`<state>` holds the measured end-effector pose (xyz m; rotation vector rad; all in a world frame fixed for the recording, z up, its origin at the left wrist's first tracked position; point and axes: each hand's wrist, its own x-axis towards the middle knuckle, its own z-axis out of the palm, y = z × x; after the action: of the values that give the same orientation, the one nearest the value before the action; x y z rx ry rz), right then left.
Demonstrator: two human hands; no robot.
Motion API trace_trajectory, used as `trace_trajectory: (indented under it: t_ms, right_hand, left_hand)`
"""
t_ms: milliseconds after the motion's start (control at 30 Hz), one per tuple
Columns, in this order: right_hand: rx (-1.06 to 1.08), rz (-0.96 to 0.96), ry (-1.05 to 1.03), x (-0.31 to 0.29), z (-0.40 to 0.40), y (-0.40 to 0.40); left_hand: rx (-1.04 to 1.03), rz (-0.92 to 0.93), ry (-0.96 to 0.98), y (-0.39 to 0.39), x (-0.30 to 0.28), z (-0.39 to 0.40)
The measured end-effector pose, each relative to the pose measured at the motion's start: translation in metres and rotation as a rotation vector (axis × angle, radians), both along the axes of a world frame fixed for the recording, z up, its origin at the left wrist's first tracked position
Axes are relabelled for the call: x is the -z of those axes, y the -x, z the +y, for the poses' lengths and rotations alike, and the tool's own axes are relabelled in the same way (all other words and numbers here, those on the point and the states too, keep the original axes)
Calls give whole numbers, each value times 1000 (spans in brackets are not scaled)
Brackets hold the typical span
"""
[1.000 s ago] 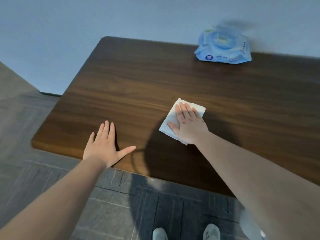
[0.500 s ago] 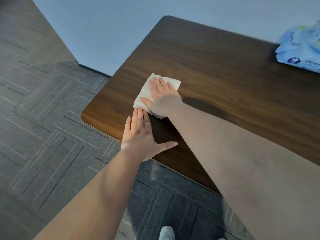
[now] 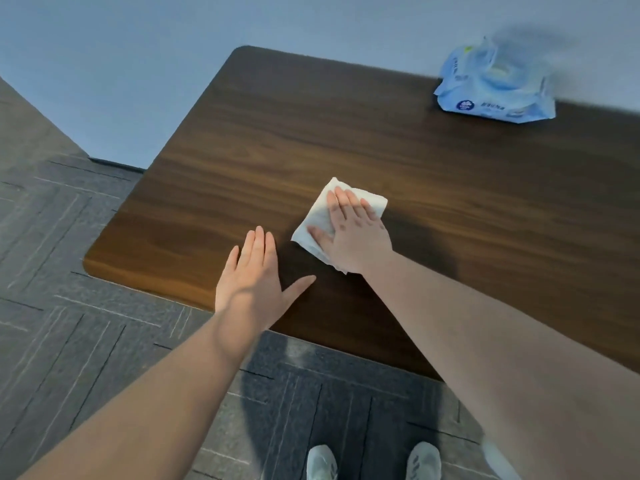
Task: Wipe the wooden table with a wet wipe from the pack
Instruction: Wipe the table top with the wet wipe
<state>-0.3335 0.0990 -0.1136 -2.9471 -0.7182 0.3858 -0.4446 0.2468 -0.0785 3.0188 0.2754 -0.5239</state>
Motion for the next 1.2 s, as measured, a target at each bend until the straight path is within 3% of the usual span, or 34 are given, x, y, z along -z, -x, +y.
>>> trace_trajectory:
  t_ms: [233, 733, 967, 1200]
  right_hand:
    - [271, 22, 87, -2, -173, -1]
    - [864, 31, 157, -5, -530, 64]
    - [1063, 36, 123, -7, -624, 108]
    - [1117, 72, 145, -7, -642, 136]
  left_hand:
    - [307, 55, 9, -33, 4, -131]
    - [724, -25, 70, -65, 8, -389]
    - [814, -15, 117, -76, 12, -456]
    - [812, 14, 80, -73, 17, -465]
